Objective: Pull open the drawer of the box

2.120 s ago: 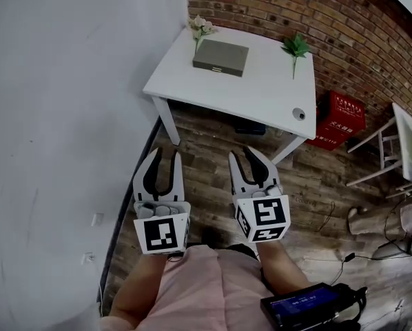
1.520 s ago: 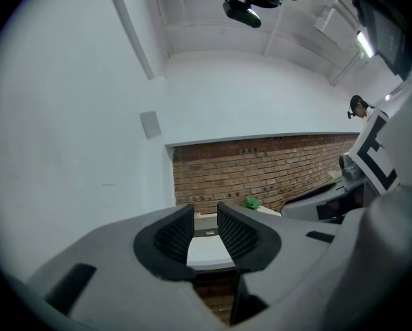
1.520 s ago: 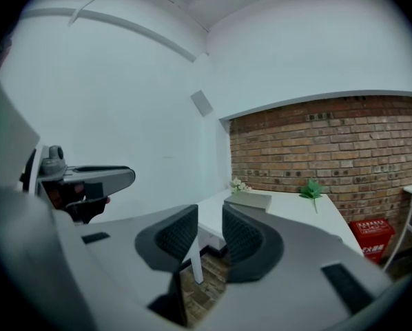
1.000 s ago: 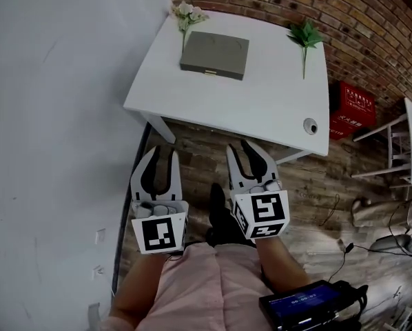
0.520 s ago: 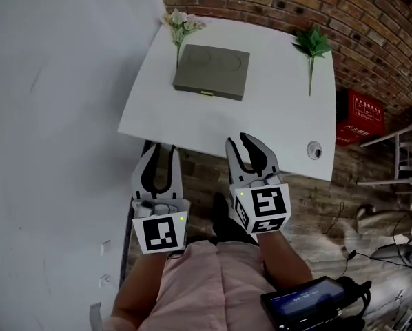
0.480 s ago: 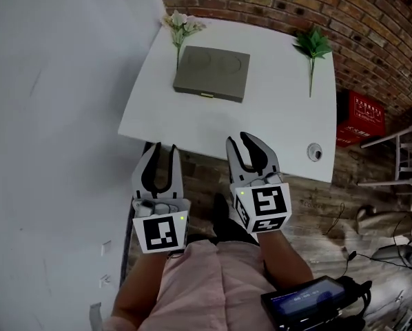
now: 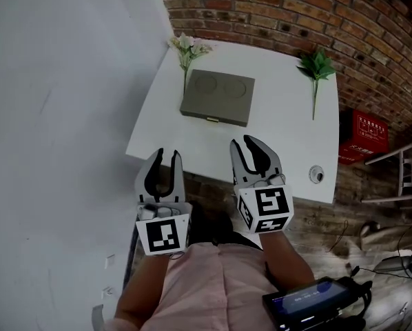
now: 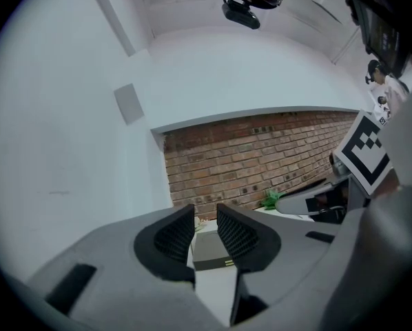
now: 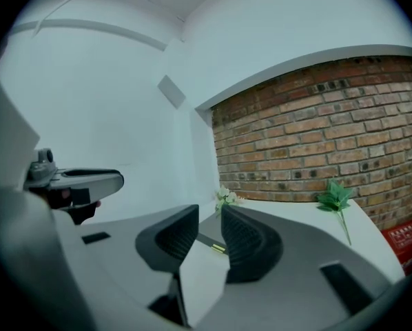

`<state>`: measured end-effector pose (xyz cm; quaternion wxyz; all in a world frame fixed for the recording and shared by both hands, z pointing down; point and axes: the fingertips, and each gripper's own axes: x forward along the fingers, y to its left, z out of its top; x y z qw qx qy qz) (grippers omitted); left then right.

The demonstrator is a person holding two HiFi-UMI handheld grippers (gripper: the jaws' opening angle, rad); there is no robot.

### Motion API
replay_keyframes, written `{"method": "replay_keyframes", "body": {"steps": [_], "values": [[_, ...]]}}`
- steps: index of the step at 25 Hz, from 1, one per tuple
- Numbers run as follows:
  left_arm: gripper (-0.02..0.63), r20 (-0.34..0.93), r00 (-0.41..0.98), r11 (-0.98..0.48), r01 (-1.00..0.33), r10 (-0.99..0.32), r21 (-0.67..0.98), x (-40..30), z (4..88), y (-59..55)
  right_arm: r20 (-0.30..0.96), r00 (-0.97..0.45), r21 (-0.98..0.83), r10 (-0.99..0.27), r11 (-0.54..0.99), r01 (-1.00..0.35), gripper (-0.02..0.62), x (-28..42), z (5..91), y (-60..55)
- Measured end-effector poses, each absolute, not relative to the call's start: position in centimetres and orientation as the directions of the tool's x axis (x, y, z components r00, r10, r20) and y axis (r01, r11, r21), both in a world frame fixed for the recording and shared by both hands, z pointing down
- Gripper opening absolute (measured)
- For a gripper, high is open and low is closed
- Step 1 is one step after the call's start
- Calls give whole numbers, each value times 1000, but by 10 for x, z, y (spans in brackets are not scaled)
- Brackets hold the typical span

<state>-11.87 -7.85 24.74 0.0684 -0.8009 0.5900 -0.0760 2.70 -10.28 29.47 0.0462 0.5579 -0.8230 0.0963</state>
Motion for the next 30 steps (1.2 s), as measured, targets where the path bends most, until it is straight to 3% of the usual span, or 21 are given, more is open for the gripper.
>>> {"method": "replay_keyframes", "body": {"steps": [18, 30], "values": [[97, 64, 372, -378, -910, -926, -172, -136, 260, -177, 211, -294, -87, -932, 282, -955, 109, 13, 299, -188], [98, 158, 503, -524, -840, -849, -141, -120, 300, -247, 317, -235, -243, -919, 161, -957, 106, 15, 352, -223]]}}
